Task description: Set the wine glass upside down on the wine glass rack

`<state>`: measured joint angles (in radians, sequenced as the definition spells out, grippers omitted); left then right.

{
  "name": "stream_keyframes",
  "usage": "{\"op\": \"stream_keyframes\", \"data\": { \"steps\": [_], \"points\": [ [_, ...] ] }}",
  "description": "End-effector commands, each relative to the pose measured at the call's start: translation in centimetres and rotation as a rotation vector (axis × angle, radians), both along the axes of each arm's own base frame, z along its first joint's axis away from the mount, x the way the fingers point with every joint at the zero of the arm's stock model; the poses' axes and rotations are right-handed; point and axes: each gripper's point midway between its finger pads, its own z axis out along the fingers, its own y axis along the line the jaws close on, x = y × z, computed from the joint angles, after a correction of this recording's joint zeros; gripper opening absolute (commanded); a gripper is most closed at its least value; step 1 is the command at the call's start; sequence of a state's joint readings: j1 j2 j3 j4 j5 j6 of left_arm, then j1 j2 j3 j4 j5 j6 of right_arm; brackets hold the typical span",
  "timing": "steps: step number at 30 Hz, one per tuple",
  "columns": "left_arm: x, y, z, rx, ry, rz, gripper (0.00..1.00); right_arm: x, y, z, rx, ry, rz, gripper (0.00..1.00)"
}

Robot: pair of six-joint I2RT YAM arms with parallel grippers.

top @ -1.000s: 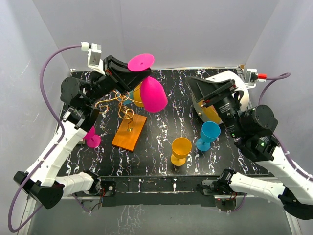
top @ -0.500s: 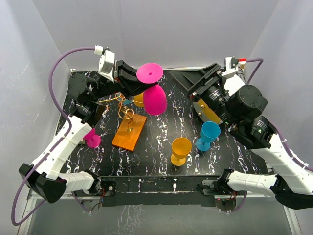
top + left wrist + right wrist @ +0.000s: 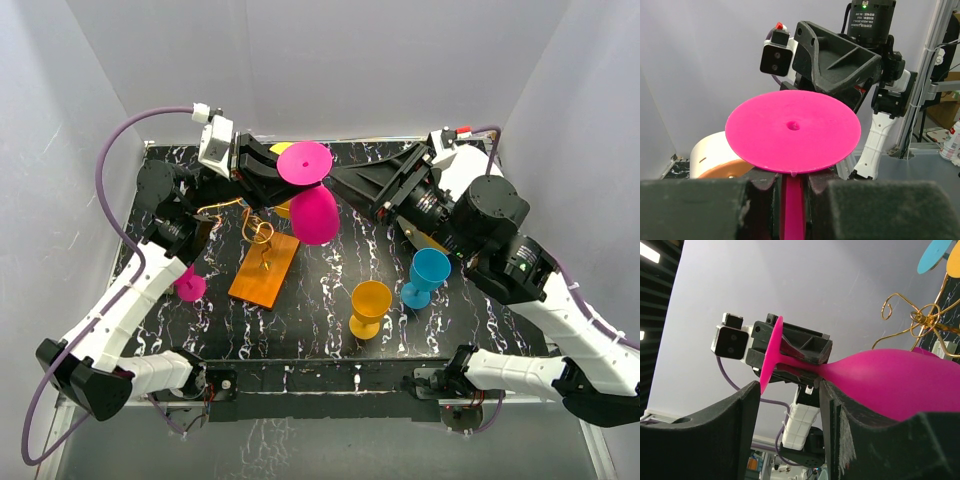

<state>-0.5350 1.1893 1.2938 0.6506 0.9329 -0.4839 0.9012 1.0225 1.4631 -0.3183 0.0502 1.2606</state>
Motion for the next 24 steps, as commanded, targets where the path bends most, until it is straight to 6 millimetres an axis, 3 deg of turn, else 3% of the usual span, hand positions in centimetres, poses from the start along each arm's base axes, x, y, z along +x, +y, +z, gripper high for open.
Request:
{"op": "stream_keyframes", "data": {
  "steps": [1,5,9,13,16,20,24],
  "points": [
    [-1.6,0.2,1.3,-0.019,-0.077,-0.055,0.00,-1.0,-1.2,2.0,0.044,-0.044,-0.002,0.47],
    [-1.5,-0.3,0.1,0.033,-0.081,-0.099,0.00,-0.3,-2.2,1.6,0.021,-0.020,-0.067,0.46],
    [-1.4,-0.7,-0.8,0.047,-0.077,-0.126,0.00,-0.2,-1.7,1.8,-0.017,-0.039,-0.056,0.46],
    [-1.4,-0.7,-1.2,0.052,-0.079,-0.137,0.00,0.3,-0.9,0.6,-0.054,-0.011,-0.054,0.45],
    [-1.3,-0.9,-1.6,0.058,-0.080,-0.149,0.00,0.5,-0.8,-0.3,-0.054,0.011,-0.056,0.37],
    [-1.2,-1.1,-2.3,0.069,-0.073,-0.167,0.00,0.5,-0.7,-1.7,-0.035,0.058,-0.048,0.19],
    [-1.6,-1.1,-2.7,0.080,-0.077,-0.192,0.00,0.2,0.1,-2.4,-0.039,0.080,-0.008,0.13]
  ]
}}
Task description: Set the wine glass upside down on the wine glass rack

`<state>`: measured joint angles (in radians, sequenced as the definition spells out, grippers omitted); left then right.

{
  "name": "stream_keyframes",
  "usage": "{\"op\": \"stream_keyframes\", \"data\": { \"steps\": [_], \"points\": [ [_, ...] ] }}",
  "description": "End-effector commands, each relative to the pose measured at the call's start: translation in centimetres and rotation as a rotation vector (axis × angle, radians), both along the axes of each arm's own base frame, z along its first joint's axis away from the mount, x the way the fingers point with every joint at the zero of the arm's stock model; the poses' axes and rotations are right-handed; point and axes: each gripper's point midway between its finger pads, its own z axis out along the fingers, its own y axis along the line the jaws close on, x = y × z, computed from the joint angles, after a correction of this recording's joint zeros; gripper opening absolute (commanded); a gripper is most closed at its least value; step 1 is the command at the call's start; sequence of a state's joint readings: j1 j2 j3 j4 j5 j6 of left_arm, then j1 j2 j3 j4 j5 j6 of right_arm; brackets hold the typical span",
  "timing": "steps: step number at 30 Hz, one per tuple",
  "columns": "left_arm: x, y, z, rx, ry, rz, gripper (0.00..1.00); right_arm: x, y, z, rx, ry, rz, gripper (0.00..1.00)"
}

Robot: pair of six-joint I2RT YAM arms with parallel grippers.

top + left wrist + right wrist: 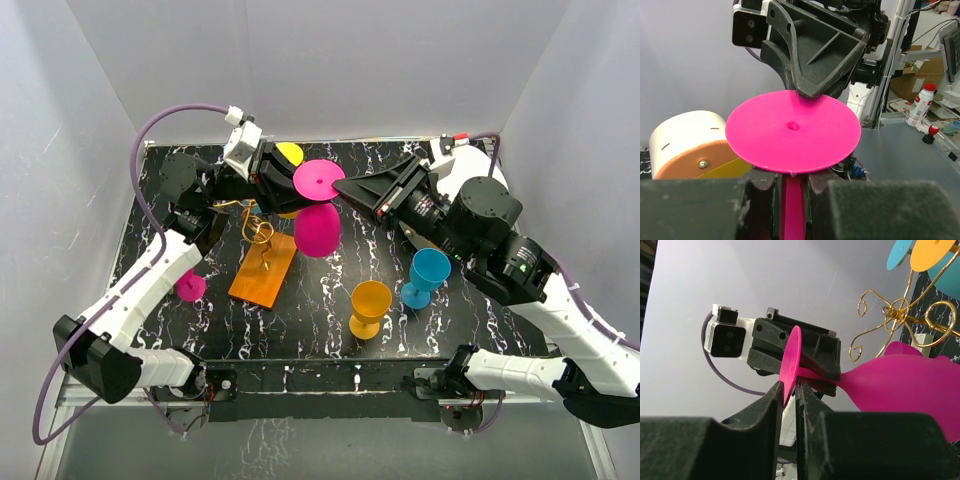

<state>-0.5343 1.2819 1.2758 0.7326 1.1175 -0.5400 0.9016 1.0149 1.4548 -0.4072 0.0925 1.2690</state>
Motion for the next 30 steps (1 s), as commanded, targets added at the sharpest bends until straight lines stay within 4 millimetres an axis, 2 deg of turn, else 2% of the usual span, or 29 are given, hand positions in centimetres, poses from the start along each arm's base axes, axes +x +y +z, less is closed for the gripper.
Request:
{"op": "stream_keyframes", "data": {
  "steps": [1,3,5,6,8,11,12,13,19,24,27,30],
  "points": [
    [-1.5,0.5,1.1,-0.035,-0.095,-0.035,0.00,-0.5,0.6,-0.1,0.025,0.021,0.039,0.12],
    [-1.7,0.5,0.9,-0.031,-0.091,-0.039,0.00,-0.6,0.9,-0.2,0.030,0.029,0.054,0.08],
    [-1.8,0.6,0.8,-0.032,-0.083,-0.036,0.00,-0.6,1.0,-0.1,0.033,0.038,0.062,0.00],
    [-1.8,0.7,0.8,-0.033,-0.076,-0.028,0.00,-0.5,0.8,-0.1,0.032,0.046,0.048,0.00],
    [-1.6,0.7,0.8,-0.032,-0.035,-0.004,0.10,-0.1,0.3,-0.4,0.023,0.057,0.013,0.00],
    [-0.5,0.6,0.5,-0.005,0.079,0.057,0.31,0.2,-0.9,-0.8,0.025,0.072,-0.043,0.00],
    [-0.2,0.7,0.4,-0.001,0.109,0.078,0.41,0.4,-1.3,-1.0,0.023,0.076,-0.066,0.00],
    [-0.2,0.8,0.3,-0.002,0.140,0.093,0.46,0.6,-1.8,-1.1,0.018,0.081,-0.091,0.00],
    [-0.1,1.6,-0.3,-0.040,0.289,0.157,0.65,1.2,-4.5,-0.5,0.019,0.067,-0.209,0.00],
    [0.2,2.4,1.1,-0.096,0.488,0.209,0.67,1.6,-6.1,-0.4,-0.001,0.035,-0.283,0.00],
    [1.0,3.1,1.7,-0.131,0.671,0.267,0.68,1.7,-6.5,-0.8,-0.009,0.017,-0.302,0.00],
    [1.8,3.2,1.1,-0.122,0.825,0.305,0.69,1.8,-6.4,-1.1,-0.020,-0.006,-0.302,0.00]
  ]
}}
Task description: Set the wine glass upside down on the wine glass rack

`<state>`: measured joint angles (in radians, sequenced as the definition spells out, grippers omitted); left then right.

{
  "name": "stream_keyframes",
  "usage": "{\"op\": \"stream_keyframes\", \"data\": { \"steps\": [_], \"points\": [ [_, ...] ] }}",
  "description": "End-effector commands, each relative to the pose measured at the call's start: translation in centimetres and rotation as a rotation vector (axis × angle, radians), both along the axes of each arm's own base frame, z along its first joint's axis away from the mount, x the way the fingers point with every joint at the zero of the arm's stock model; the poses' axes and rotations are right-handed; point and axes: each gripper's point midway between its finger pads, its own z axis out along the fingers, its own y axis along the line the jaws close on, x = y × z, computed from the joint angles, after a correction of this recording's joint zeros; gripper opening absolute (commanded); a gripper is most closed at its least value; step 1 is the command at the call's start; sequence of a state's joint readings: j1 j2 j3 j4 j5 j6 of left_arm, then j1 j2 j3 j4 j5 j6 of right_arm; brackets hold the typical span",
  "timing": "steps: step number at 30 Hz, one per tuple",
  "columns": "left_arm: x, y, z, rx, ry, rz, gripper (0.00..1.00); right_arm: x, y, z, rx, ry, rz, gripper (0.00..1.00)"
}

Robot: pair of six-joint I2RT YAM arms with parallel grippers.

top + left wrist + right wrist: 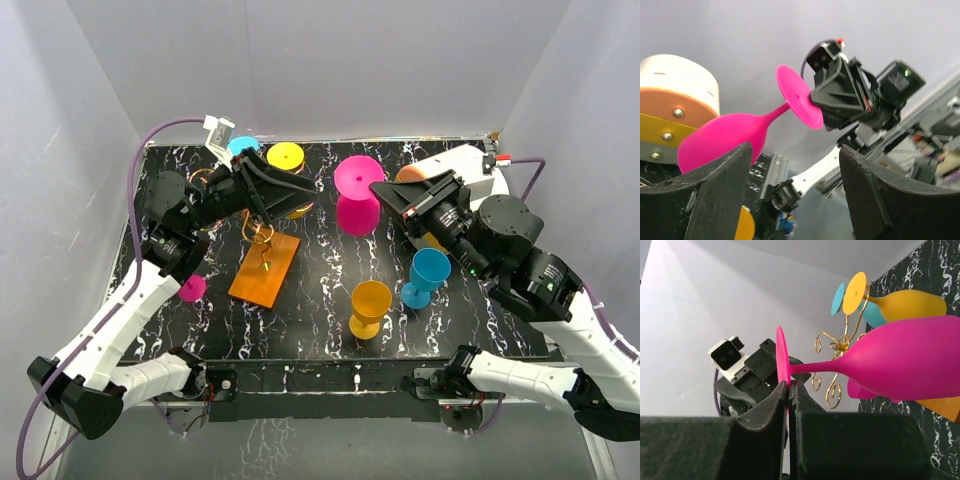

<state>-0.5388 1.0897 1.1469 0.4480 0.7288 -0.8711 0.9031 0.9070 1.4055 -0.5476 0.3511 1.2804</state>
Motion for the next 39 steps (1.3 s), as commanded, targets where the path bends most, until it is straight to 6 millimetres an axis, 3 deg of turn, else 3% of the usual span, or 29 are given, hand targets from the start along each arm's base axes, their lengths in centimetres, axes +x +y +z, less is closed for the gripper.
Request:
{"op": "stream_keyframes", "data": {
  "steps": [1,8,13,22,29,39],
  "points": [
    [0.7,1.0,1.4,-0.058,0.253,0.079,0.69,0.2,-0.9,1.3,0.014,-0.084,-0.041,0.00],
    [0.6,1.5,0.8,-0.034,0.280,0.117,0.69,1.1,0.1,-1.0,-0.038,-0.096,-0.041,0.00],
    [0.7,3.4,0.2,-0.006,0.254,0.246,0.69,2.1,0.7,-1.9,-0.045,-0.093,-0.065,0.00],
    [-1.8,6.6,1.1,0.006,0.137,0.346,0.71,3.9,4.0,-2.9,0.032,-0.051,-0.024,0.00],
    [-3.2,9.0,0.9,0.036,0.080,0.440,0.73,5.3,5.1,-4.3,0.070,-0.018,-0.041,0.00],
    [-3.0,9.6,0.3,0.076,0.071,0.475,0.75,7.2,7.1,-4.7,0.035,-0.031,-0.026,0.00]
  ]
}}
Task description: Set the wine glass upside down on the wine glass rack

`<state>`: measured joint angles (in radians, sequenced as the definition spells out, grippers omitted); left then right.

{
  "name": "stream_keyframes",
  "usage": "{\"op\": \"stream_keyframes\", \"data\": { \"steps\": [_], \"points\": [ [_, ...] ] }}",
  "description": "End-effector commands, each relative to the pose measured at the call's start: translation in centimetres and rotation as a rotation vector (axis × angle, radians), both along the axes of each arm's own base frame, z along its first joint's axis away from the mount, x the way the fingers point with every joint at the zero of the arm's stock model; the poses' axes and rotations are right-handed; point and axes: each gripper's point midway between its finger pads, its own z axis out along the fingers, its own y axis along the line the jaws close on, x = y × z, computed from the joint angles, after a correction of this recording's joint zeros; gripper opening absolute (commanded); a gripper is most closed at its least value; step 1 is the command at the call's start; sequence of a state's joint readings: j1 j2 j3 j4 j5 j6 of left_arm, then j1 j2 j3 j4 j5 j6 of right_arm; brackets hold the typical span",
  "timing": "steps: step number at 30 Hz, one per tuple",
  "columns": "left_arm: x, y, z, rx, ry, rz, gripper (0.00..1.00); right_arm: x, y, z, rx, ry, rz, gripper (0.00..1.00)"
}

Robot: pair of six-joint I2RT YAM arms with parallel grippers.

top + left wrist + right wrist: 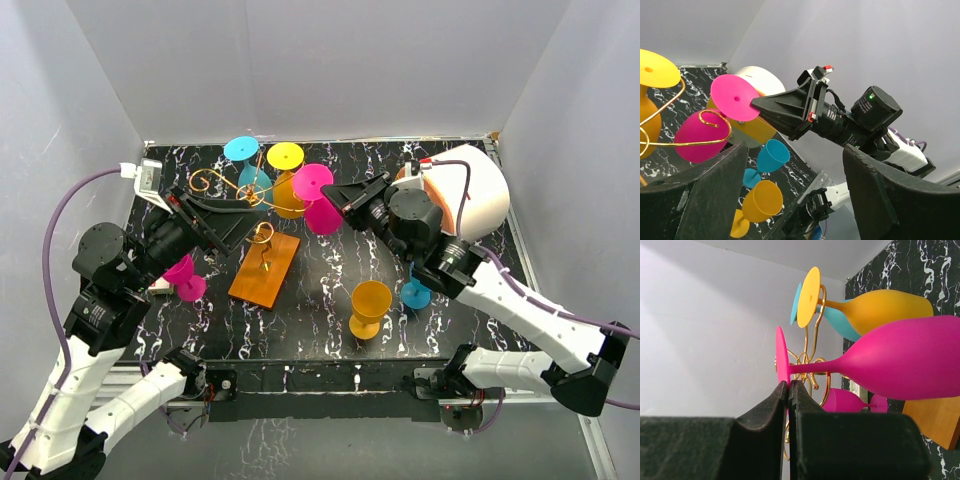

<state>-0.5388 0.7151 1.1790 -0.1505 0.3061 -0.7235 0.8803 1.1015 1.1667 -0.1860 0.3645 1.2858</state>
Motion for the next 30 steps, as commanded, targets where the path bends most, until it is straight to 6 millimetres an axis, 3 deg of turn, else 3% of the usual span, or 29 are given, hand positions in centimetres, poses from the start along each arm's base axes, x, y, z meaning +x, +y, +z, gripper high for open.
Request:
{"op": "stream_keyframes", "data": {
  "steps": [1,10,30],
  "points": [
    [-0.1,0.6,0.5,0.020,-0.025,0.033,0.75,0.6,0.7,3.7,0.084,-0.081,0.018,0.00],
    [-0.2,1.1,0.3,0.039,-0.025,0.051,0.76,1.3,3.9,3.2,0.067,-0.096,0.148,0.00],
    [0.2,1.6,-0.4,0.052,-0.013,0.087,0.77,0.7,4.4,2.4,0.078,-0.058,0.281,0.00]
  ]
}}
